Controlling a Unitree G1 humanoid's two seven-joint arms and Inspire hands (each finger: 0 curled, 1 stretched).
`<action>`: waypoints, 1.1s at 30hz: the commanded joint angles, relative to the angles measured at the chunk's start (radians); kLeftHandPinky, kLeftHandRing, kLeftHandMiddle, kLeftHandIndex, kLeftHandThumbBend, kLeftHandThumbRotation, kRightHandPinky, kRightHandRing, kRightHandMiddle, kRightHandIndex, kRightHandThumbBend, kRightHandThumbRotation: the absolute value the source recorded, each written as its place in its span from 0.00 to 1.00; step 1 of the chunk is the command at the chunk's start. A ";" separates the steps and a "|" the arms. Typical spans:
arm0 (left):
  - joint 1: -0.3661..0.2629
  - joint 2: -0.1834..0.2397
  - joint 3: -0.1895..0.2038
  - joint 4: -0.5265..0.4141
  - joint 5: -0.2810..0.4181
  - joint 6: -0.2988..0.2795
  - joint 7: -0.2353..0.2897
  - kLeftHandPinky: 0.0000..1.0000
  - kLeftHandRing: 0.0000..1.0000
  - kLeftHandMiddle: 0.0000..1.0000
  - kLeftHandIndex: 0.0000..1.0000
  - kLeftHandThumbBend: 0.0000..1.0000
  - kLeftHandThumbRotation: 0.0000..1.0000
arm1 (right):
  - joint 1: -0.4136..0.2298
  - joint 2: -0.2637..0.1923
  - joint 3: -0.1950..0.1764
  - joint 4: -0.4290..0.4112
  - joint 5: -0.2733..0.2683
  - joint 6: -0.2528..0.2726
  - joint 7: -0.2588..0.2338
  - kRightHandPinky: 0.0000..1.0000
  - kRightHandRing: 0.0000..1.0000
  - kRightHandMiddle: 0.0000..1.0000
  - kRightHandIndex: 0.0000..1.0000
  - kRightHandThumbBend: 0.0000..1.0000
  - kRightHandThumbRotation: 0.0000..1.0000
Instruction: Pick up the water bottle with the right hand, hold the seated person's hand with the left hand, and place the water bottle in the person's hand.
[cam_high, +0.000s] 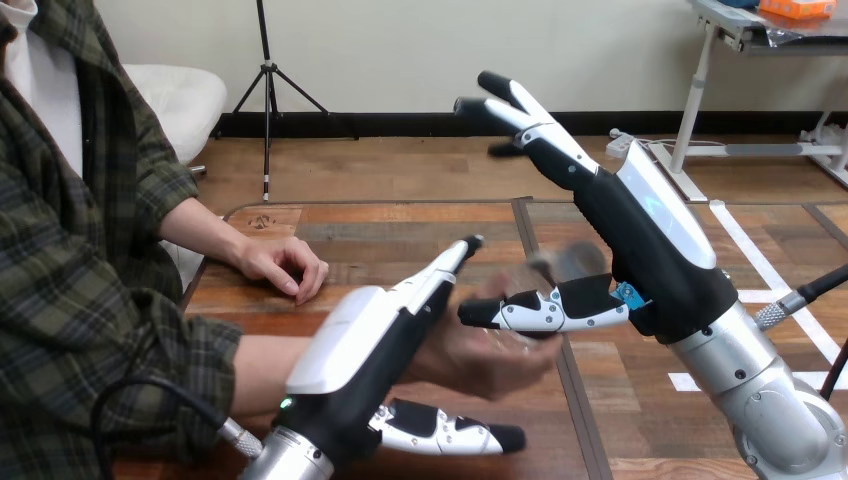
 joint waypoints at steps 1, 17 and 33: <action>-0.009 0.002 0.017 -0.028 -0.051 -0.037 -0.019 1.00 1.00 1.00 1.00 1.00 0.37 | -0.040 0.015 -0.007 0.004 0.018 -0.020 -0.022 0.98 1.00 1.00 0.94 0.77 0.10; -0.001 -0.051 0.019 0.039 -0.298 -0.168 -0.095 0.99 1.00 1.00 1.00 0.98 0.37 | -0.013 0.034 -0.010 -0.002 0.073 0.001 -0.021 0.96 0.98 0.99 0.92 0.76 0.11; 0.018 -0.201 0.035 0.157 -0.406 -0.326 -0.035 0.71 0.87 0.90 0.90 0.53 0.49 | 0.019 0.079 -0.029 -0.001 0.108 -0.016 -0.064 0.83 0.90 0.92 0.86 0.71 0.10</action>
